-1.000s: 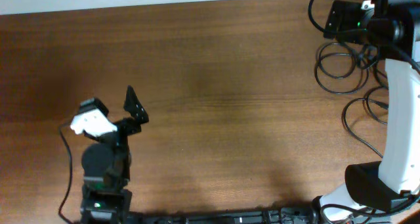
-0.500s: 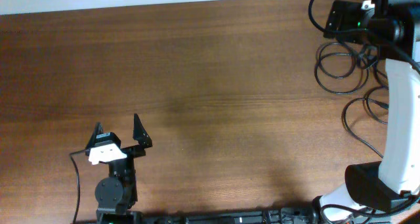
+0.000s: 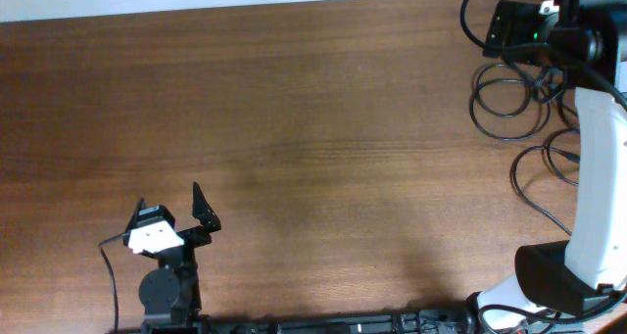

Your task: Untangle cables

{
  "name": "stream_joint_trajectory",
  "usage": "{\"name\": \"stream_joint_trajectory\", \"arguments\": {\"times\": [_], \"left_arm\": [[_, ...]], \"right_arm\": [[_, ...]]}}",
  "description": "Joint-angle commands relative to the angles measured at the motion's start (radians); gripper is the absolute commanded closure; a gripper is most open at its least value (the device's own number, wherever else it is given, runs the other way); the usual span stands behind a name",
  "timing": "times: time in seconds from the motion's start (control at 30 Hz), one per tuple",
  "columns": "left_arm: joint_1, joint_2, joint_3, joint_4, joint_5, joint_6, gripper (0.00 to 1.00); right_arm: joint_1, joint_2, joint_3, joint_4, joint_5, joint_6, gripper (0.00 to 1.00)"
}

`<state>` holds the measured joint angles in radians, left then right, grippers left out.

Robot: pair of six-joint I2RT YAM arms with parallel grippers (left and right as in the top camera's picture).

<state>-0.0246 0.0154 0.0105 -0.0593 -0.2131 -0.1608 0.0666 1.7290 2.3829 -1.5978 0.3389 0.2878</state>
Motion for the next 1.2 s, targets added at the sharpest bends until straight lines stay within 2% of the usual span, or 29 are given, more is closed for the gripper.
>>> {"name": "stream_joint_trajectory", "arguments": {"times": [0.0,1.17], "left_arm": [[0.007,-0.011,-0.001,-0.013,0.038,-0.005,0.01],[0.008,-0.010,-0.001,-0.010,0.037,-0.005,0.01]], "right_arm": [[0.005,0.001,-0.002,0.000,0.002,0.009,0.00],[0.005,0.030,-0.002,0.001,0.013,0.009,0.00]]}}
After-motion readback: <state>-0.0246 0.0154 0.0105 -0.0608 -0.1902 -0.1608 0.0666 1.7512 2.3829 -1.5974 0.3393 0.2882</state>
